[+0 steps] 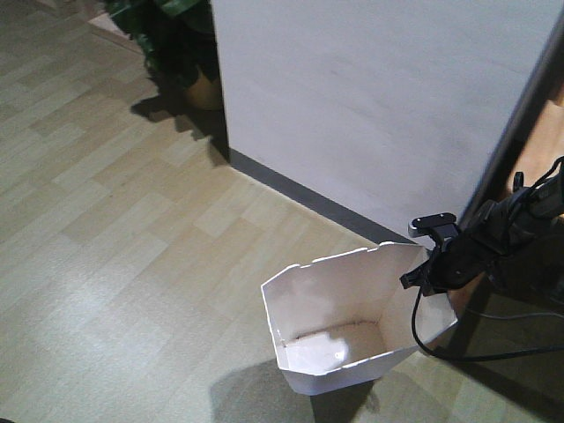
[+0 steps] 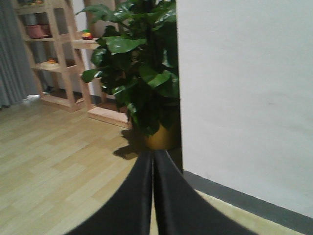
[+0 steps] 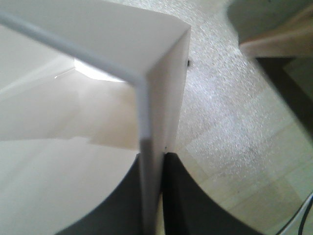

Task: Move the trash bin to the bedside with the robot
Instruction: 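Drive the base away from the desk toward the bed, holding the bin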

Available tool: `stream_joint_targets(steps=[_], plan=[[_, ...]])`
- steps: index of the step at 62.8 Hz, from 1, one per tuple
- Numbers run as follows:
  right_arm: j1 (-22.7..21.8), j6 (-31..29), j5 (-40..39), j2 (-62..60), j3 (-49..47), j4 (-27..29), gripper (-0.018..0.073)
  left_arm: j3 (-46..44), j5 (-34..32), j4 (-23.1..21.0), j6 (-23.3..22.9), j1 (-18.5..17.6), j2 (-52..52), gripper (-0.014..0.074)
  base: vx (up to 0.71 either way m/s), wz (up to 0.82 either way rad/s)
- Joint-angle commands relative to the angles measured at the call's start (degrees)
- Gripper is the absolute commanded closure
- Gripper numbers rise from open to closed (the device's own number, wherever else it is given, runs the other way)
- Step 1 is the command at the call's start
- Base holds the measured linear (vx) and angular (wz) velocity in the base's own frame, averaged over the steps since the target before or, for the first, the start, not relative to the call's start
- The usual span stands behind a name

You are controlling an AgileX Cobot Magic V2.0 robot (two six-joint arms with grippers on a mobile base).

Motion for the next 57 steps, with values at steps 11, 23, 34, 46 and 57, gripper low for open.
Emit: stream_joint_targets(steps=[11,23,34,46,57], plan=[[-0.1,0.0,2.2,-4.9,-1.0,2.3,0.0564,-1.2,-4.2,-0.3,-0.3,0.0,-0.3,0.0603,0.05,0.39],[-0.1,0.0,2.2,-4.9,-1.0,2.3,0.0564,-1.2,-4.2,-0.3,-0.3,0.0,-0.3,0.0603,0.06,0.47],[-0.1,0.0,2.2,-4.9,-1.0,2.3,0.0564,-1.2,-4.2,-0.3,-0.3,0.0,-0.3,0.0603,0.07,0.54],[-0.1,0.0,2.2,-4.9,-1.0,2.3,0.0564,-1.2,-4.2,-0.3,-0.3,0.0,-0.3,0.0603,0.08,0.59],[-0.1,0.0,2.2,-4.9,-1.0,2.3,0.0564,-1.2,-4.2,-0.3,-0.3,0.0,-0.3,0.0603,0.09,0.6]])
